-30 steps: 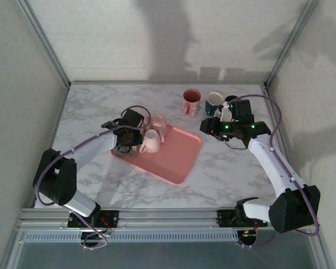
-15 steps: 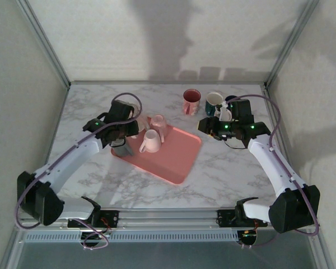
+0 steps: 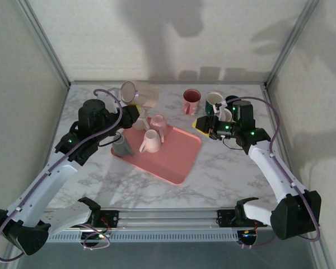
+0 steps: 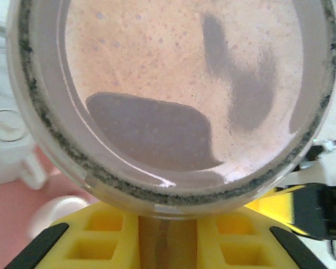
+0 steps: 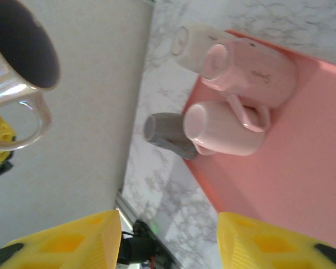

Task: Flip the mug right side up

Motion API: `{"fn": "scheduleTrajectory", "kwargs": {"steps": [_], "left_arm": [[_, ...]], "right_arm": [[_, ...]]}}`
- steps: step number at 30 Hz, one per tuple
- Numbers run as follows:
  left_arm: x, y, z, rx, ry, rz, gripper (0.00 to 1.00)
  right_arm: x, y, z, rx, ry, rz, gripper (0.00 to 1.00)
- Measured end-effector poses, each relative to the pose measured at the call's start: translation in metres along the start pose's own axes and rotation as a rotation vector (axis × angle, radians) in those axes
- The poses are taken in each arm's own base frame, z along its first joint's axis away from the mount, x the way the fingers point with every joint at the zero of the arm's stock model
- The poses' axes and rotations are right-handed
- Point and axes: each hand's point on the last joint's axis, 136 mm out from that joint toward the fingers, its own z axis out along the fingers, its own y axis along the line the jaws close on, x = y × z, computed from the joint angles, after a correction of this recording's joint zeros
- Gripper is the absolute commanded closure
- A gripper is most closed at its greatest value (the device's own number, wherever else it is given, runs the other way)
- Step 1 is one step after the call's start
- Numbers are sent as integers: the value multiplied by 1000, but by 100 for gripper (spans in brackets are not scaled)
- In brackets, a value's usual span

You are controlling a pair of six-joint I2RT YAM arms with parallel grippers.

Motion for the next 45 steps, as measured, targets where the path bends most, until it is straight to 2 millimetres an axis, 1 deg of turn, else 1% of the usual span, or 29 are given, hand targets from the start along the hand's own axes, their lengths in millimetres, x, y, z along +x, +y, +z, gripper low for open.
{"fn": "scheduleTrajectory", "kwargs": {"steps": [6, 13, 20, 23, 28, 33, 37, 40, 45], "left_arm": [[6, -21, 10, 169, 3, -113, 100], [-3, -41, 17, 359, -59, -272, 100], [-8, -51, 20, 472, -77, -375, 100], [-10, -55, 19, 504, -80, -400, 100], [-12, -60, 19, 538, -75, -420, 100], [-10, -60, 21, 546, -64, -428, 100], [-7, -60, 24, 546, -50, -428, 100], [-6, -59, 26, 546, -45, -428, 100], [-5, -59, 29, 549, -33, -444, 100]], "right_arm": [[1, 23, 3, -129, 4, -16, 52], [4, 56, 8, -259, 14, -56, 53], [-1, 91, 7, -376, -9, -101, 51], [-1, 98, 12, -407, -2, -99, 48], [4, 105, 27, -439, 31, -83, 46], [3, 120, 37, -478, 50, -105, 45], [3, 133, 38, -510, 42, -132, 45], [-2, 142, 37, -531, 22, -144, 45], [-10, 146, 43, -539, -2, -142, 46]]}}
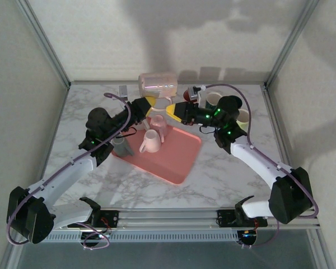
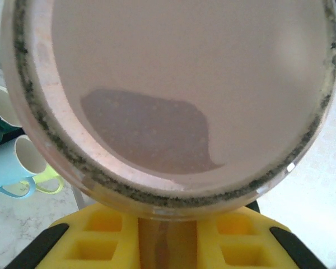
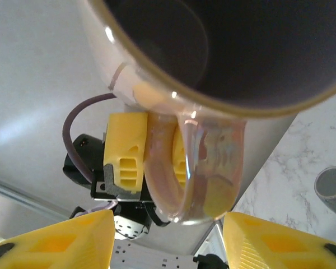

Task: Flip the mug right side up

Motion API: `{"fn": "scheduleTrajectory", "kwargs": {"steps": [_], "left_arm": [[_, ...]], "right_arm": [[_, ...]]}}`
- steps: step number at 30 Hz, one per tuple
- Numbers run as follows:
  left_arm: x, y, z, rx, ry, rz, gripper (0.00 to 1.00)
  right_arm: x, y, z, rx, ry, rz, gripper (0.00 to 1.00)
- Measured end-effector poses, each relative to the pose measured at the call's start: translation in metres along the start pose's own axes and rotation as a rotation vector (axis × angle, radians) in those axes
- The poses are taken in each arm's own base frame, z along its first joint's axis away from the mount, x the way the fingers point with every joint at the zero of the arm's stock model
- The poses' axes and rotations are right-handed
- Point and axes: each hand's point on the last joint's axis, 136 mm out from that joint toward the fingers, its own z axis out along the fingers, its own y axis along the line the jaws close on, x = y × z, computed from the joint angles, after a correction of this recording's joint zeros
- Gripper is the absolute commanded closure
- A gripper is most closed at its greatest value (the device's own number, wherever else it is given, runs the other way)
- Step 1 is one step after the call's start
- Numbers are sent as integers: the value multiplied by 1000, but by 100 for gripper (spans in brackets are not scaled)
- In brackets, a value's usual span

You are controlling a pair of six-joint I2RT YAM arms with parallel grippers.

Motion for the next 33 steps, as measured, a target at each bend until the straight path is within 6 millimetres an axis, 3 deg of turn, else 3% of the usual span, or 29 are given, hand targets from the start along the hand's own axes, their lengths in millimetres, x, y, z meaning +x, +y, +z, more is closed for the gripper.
{"fn": "scheduleTrajectory", "kwargs": {"steps": [5, 8, 14, 19, 22, 25, 29, 33], "left_arm": [[-1, -5, 1, 23, 0, -1, 100], [-1, -7, 1, 31, 1, 0, 100], [-3, -1, 2, 30, -2, -14, 100], [-1, 5, 5, 30, 9, -22, 100], [-1, 10, 7, 22, 10, -29, 100], [-3, 14, 8, 18, 5, -28, 100], [-4, 15, 8, 13, 5, -13, 84], [-2, 19, 8, -4, 9, 12, 56]], "right_arm": [[-3, -6, 6, 8, -12, 12, 52], [-7, -5, 8, -7, -23, 9, 67], [-19, -7, 14, -16, -69, 7, 63], [-32, -15, 21, -31, -103, 35, 68], [-35, -20, 25, -41, -111, 57, 79], [-36, -22, 26, -40, -114, 77, 97], [-36, -24, 26, -24, -114, 57, 100], [-34, -25, 24, 4, -109, 26, 100]]}}
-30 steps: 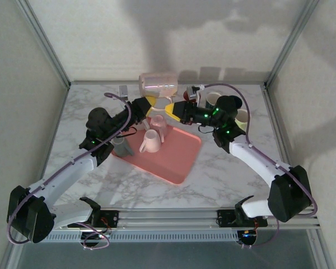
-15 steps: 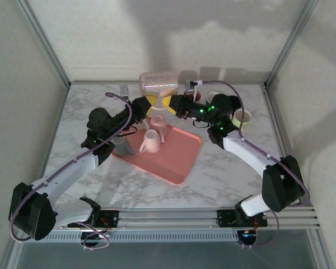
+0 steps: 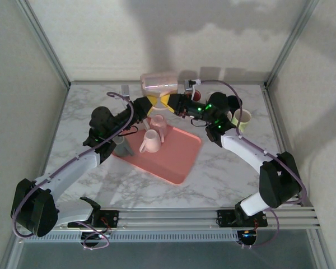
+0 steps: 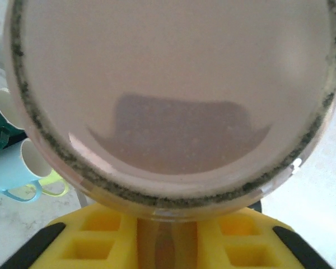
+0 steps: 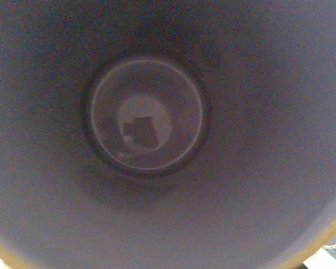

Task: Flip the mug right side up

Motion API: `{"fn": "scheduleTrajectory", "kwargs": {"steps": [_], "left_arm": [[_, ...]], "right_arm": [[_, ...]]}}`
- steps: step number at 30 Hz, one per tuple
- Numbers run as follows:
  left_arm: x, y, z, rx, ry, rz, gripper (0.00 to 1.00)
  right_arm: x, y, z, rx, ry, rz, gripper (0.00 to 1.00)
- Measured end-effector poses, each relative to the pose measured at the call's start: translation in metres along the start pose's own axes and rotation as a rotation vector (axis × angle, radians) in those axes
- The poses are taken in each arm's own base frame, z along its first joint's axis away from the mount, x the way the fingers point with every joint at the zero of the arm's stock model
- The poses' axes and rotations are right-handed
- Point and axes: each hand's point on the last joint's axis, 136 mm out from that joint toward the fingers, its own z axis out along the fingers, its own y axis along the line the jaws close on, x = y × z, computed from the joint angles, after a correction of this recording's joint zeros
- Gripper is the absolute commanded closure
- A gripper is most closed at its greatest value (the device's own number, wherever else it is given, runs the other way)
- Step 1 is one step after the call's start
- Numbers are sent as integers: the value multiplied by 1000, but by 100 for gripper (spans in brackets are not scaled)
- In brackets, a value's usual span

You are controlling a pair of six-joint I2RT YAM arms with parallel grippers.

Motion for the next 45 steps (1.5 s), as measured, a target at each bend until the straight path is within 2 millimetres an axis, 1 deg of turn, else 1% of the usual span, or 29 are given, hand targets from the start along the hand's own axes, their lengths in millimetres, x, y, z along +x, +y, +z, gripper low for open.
{"fn": "scheduleTrajectory", "kwargs": {"steps": [2, 3, 5, 12, 15, 18, 21, 24, 30, 35, 38, 41, 45], "left_arm": [[0, 0, 0, -2, -2, 17, 42], [0, 1, 0, -3, -1, 28, 36], [1, 3, 0, -13, 3, 44, 30], [4, 20, -6, -99, 26, 130, 23], [4, 29, -11, -147, 40, 174, 21], [1, 39, -17, -209, 50, 224, 20], [-3, 48, -26, -267, 46, 268, 20], [-4, 55, -34, -314, 53, 312, 19], [-3, 65, -45, -388, 70, 404, 19], [-5, 73, -51, -441, 72, 471, 19], [-6, 79, -54, -474, 75, 490, 19], [-5, 85, -57, -499, 83, 499, 19], [-3, 98, -57, -536, 107, 489, 18]], "right_arm": [[1, -3, 0, 19, 0, -7, 100], [2, -7, 0, 32, 0, -8, 100], [2, -13, 0, 54, -2, -6, 100], [5, -28, -5, 135, -1, -21, 100], [6, -32, -11, 184, -6, -40, 100], [6, -35, -21, 242, -10, -69, 100], [4, -38, -35, 311, -22, -107, 100], [3, -47, -51, 410, -36, -146, 100], [13, -79, -92, 683, -23, -216, 100], [23, -110, -131, 931, 35, -286, 100], [28, -123, -151, 1047, 86, -335, 100], [30, -132, -165, 1133, 138, -387, 100], [27, -143, -181, 1243, 199, -457, 100]]}}
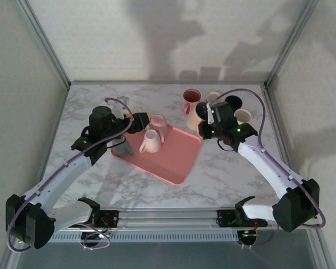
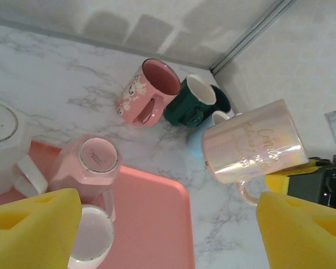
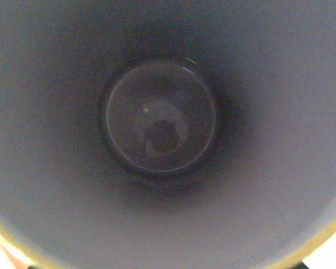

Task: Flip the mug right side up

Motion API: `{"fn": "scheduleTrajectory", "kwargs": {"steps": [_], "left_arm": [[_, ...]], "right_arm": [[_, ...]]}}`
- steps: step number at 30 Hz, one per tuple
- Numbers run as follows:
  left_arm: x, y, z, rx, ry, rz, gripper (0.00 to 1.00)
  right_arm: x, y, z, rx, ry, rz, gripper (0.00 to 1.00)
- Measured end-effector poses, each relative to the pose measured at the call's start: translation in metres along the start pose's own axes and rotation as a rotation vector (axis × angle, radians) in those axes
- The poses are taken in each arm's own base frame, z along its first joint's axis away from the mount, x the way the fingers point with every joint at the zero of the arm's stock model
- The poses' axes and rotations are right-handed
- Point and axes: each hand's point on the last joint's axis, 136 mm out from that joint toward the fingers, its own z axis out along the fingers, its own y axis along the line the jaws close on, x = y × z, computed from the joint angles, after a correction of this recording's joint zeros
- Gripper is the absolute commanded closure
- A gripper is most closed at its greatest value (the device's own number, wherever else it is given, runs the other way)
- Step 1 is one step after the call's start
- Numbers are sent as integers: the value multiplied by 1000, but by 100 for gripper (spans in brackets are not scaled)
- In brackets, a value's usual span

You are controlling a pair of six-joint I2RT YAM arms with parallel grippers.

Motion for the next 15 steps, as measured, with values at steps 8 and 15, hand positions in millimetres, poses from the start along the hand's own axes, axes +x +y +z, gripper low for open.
{"fn": "scheduleTrajectory", "kwargs": {"steps": [8, 15], "left_arm": [[11, 11, 9, -31, 43, -13, 16], [13, 14, 15, -41, 61, -18, 14]], "right_arm": [[16, -28, 19, 162, 86, -103, 100], [27, -38, 42, 212, 150, -146, 100]]}}
